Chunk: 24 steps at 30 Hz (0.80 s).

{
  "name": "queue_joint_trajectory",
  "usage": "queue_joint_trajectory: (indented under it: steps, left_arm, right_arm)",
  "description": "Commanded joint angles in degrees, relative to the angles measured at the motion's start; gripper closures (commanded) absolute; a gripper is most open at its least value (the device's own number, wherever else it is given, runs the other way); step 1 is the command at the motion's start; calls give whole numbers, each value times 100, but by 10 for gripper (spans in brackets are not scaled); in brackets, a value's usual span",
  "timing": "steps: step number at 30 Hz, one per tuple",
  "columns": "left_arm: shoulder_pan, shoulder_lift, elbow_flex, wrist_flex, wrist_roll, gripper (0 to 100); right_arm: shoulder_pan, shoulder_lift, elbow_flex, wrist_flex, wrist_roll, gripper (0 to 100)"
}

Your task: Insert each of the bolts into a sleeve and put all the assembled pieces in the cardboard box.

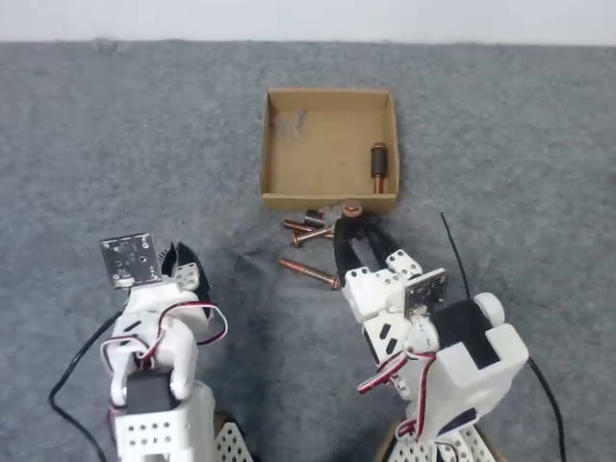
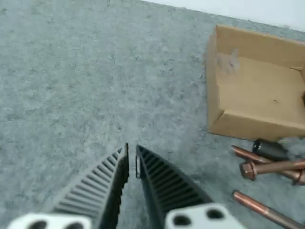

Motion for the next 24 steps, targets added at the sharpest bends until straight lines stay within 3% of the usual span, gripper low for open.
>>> queue_joint_trajectory:
  steps: [1, 5, 8, 18, 24]
  left_arm:
    - [0, 26, 4, -97, -35, 988]
    - [18, 114, 13, 79, -35, 988]
    - [18, 114, 13, 114, -35, 988]
    - [18, 114, 13, 290, -44, 988]
    - [18, 114, 13, 290, -44, 988]
  right_arm:
    - [303, -163, -519, -136, 114, 991]
    - [426, -409, -1090, -31, 774, 991]
    - [426, -699, -1670, 752, 1196, 991]
    - [435, -2035, -4053, 5024, 1319, 991]
    - [435, -2290, -5705, 8470, 1310, 991]
